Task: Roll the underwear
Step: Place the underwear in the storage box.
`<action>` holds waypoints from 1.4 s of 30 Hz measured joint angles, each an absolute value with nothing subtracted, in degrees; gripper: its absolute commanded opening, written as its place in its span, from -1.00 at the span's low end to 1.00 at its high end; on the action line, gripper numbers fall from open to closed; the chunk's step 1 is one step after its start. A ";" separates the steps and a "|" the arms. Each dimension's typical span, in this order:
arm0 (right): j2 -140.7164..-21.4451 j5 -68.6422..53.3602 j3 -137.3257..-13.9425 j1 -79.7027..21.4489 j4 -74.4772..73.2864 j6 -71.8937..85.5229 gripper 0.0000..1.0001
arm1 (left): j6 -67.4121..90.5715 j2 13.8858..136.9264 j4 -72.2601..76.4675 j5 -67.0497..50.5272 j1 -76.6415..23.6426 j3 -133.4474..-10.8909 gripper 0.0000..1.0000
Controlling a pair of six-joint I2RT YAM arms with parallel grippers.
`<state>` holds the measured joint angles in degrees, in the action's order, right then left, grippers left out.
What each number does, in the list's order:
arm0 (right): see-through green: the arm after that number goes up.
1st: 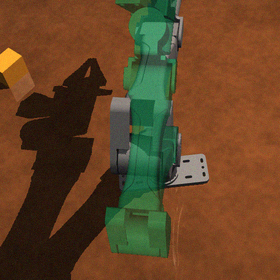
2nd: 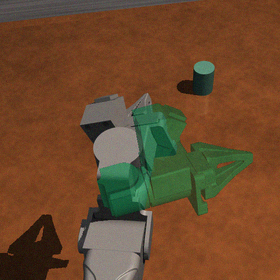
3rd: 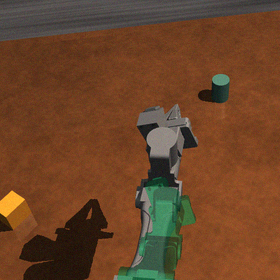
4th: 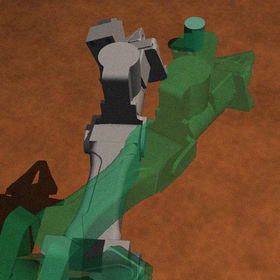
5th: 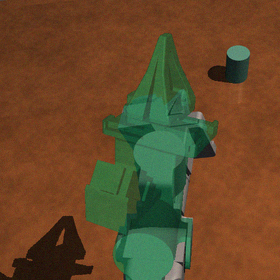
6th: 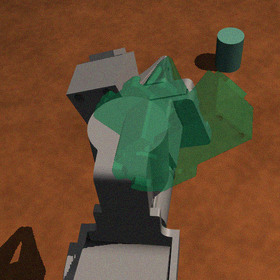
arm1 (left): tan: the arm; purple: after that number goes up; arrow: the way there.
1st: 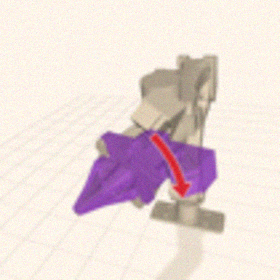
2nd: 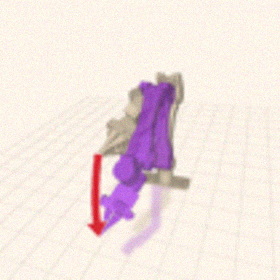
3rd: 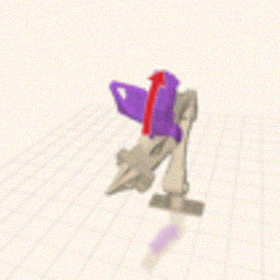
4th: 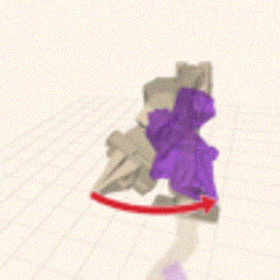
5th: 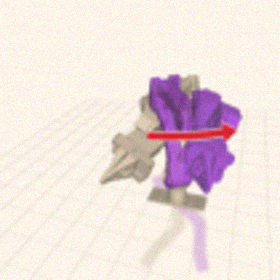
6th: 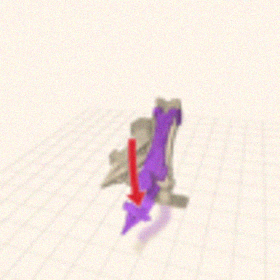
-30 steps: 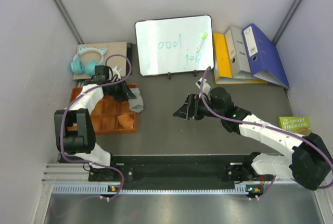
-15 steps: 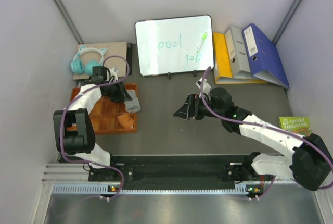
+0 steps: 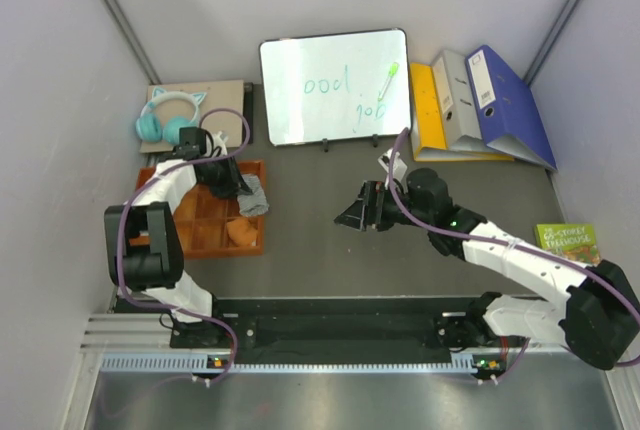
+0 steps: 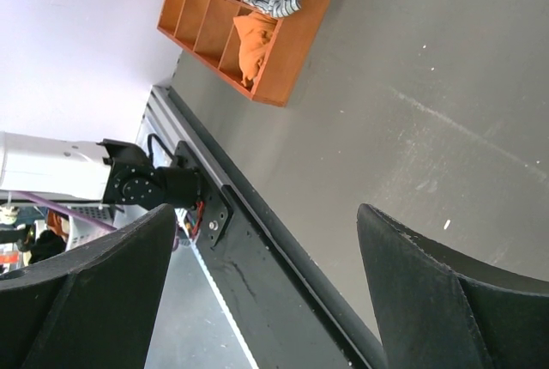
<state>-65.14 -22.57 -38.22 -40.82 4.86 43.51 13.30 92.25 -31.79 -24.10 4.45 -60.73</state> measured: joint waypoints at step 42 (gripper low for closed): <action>-60.93 -20.88 -36.38 -40.80 2.02 41.93 0.71 | 13.39 95.70 -37.01 -14.85 1.28 -64.40 -1.00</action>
<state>-60.93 -20.88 -36.38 -40.80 2.02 41.93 13.39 95.70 -37.01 -14.85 1.28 -64.40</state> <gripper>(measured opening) 0.855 0.292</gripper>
